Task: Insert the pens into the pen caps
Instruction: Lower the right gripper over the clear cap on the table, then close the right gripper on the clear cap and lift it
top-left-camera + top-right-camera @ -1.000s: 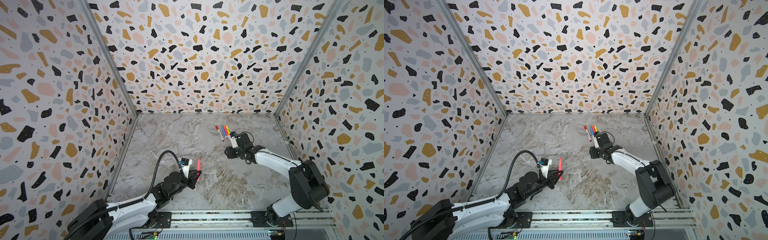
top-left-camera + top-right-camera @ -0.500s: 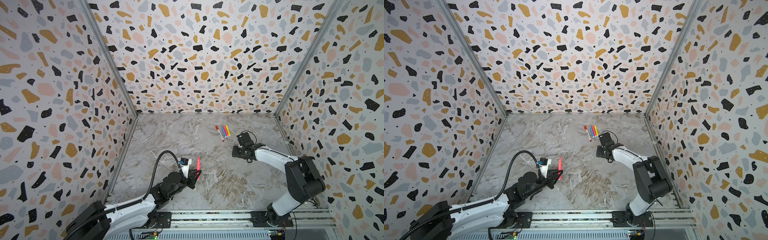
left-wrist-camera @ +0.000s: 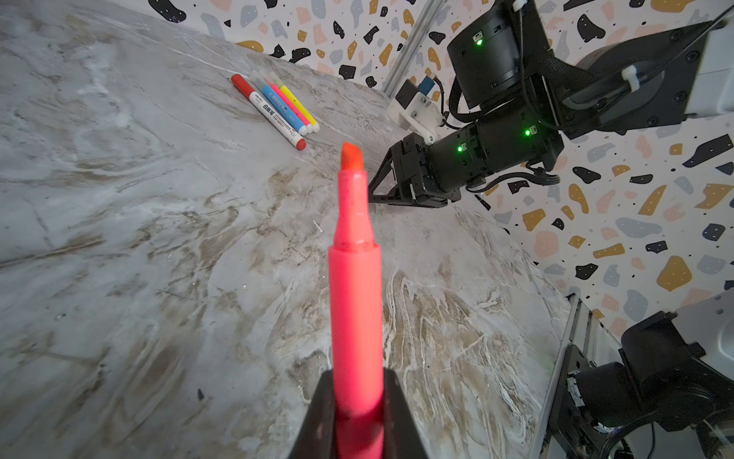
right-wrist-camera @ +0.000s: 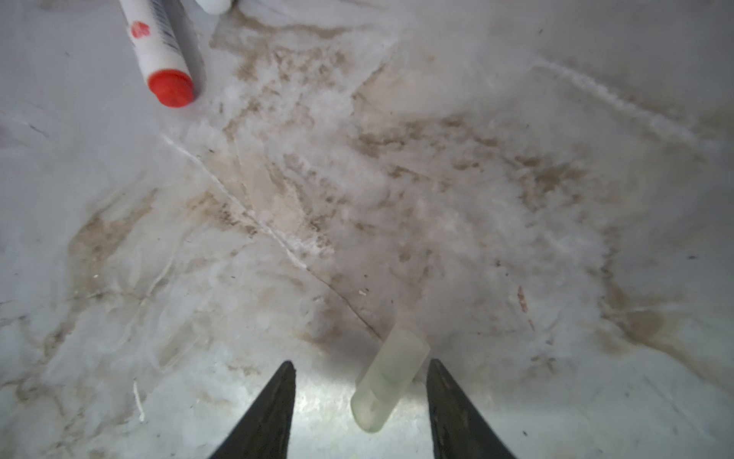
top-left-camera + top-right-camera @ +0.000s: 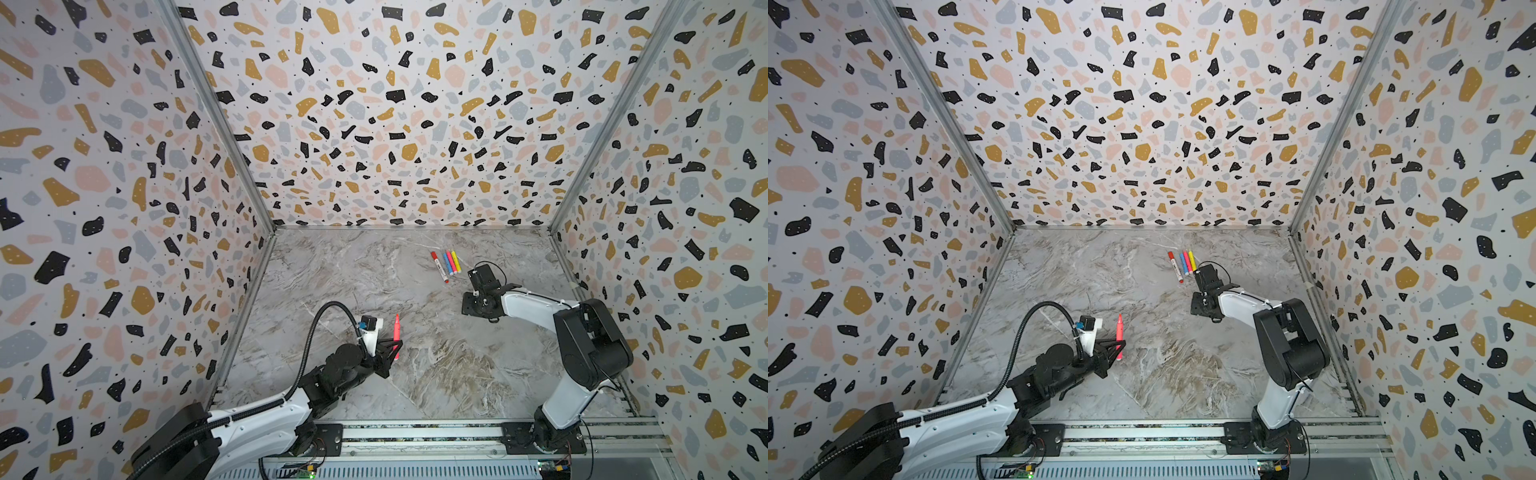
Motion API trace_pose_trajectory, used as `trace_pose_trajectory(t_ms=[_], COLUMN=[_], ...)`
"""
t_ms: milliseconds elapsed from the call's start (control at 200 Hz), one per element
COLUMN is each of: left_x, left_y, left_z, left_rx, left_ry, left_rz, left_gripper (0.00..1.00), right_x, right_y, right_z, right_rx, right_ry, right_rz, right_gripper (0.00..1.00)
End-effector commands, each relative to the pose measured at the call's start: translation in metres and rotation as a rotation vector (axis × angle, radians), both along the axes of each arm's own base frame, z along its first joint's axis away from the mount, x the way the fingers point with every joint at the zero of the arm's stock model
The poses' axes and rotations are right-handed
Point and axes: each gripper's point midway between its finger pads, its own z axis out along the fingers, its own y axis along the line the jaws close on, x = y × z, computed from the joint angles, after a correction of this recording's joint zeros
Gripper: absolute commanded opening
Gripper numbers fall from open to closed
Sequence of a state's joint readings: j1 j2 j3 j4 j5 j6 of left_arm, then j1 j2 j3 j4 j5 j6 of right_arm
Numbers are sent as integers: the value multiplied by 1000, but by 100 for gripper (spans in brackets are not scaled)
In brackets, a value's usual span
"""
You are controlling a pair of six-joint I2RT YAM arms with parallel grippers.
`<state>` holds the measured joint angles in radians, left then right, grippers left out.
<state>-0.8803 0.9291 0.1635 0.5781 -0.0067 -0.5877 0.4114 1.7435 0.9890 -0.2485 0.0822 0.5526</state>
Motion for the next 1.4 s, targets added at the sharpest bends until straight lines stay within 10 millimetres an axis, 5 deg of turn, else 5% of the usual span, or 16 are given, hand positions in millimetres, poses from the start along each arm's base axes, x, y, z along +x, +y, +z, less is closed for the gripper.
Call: trace_pose_trajectory(t_ms=[0,245,776,951,1101,1397], left_x=[1,2,3,1,0,-3], left_y=[-1,-3,-2,1,4,1], left_z=[2,3,5,6,8,14], left_rx=[3,8,13,9,5,-53], left_ry=[-25,-27,-33,-36,-42,-48], left_rz=[-2,-3,-1,1,9,-2], left_gripper=[0,0,0,0,0,0], right_x=[7,4,-1,-10,-24,-72], right_y=[3,14,-5,11,58,120], right_z=[4,-5,-17,-16,12,126], right_rx=[7,-3,-154,-141,69,596], right_ry=[-6,17,60,71,14,-278], right_rz=[5,51,77,148,313,580], right_gripper=[52,45,21,12,8,6])
